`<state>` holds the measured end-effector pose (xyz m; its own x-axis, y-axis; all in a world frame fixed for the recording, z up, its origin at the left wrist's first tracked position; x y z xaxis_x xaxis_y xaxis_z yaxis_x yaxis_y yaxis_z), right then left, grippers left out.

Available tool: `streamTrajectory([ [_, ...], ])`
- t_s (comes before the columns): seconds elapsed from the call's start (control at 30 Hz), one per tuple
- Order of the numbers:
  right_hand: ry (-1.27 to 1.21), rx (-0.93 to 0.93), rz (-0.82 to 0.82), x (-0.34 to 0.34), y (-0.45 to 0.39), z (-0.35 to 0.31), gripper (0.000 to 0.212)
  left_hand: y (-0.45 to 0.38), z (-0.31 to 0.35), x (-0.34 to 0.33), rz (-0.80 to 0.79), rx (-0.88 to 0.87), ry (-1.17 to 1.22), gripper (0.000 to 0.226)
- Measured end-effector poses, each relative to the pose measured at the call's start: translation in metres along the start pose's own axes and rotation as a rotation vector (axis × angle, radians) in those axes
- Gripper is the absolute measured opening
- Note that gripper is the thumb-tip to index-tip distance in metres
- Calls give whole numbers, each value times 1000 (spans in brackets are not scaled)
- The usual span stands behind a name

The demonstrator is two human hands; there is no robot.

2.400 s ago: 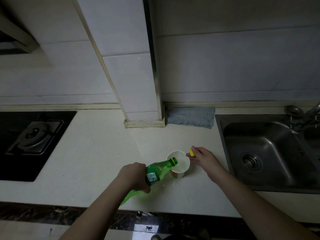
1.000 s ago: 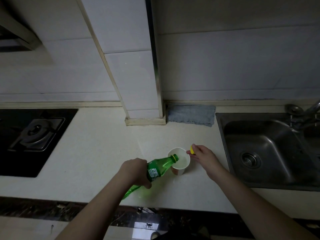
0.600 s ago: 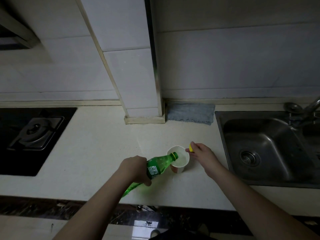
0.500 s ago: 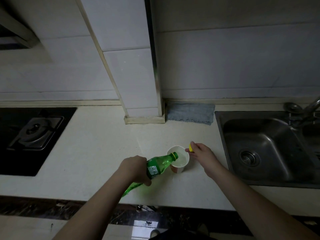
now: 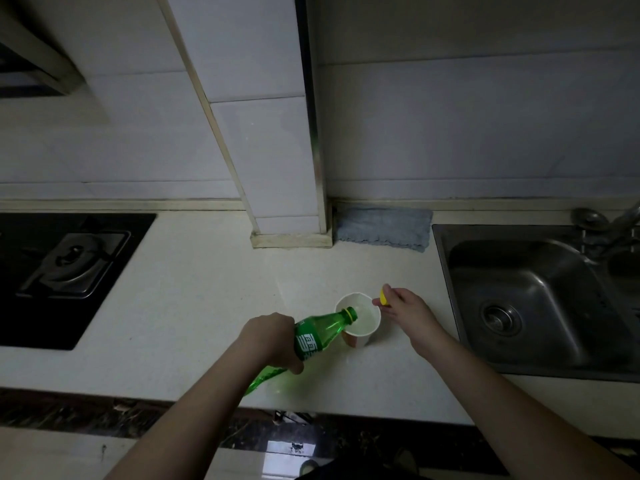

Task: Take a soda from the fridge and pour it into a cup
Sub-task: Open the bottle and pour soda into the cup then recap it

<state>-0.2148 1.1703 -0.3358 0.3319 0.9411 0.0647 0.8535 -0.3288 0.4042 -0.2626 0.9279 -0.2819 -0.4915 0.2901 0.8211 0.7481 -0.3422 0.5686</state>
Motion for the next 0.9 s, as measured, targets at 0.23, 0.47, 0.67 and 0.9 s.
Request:
streamTrajectory([
  [0.23,6,12,-5,0,0,-1,27,-1,0,-1,-3,1,3,68],
  [0.47,32,17,3,2,0,1,26,-2,-1,-3,4,-8,6,69],
  [0.67,10,58,27,2,5,-3,17,-4,0,-5,6,-15,42,69],
  [0.9,83,202,4,2,8,-18,13,-5,1,-8,7,-53,151,64],
])
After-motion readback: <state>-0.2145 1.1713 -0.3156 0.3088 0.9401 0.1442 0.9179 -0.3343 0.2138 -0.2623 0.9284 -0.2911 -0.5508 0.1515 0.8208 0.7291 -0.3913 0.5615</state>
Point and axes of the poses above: each hand's wrist, its own y-axis away from the middle knuckle, its own x-axis out of the back of the hand, z = x × y, the point moved 5 cm from there along -y, towards the middle knuckle, and after that the axes turned 3 degrees about y, right-handed, at the moved point
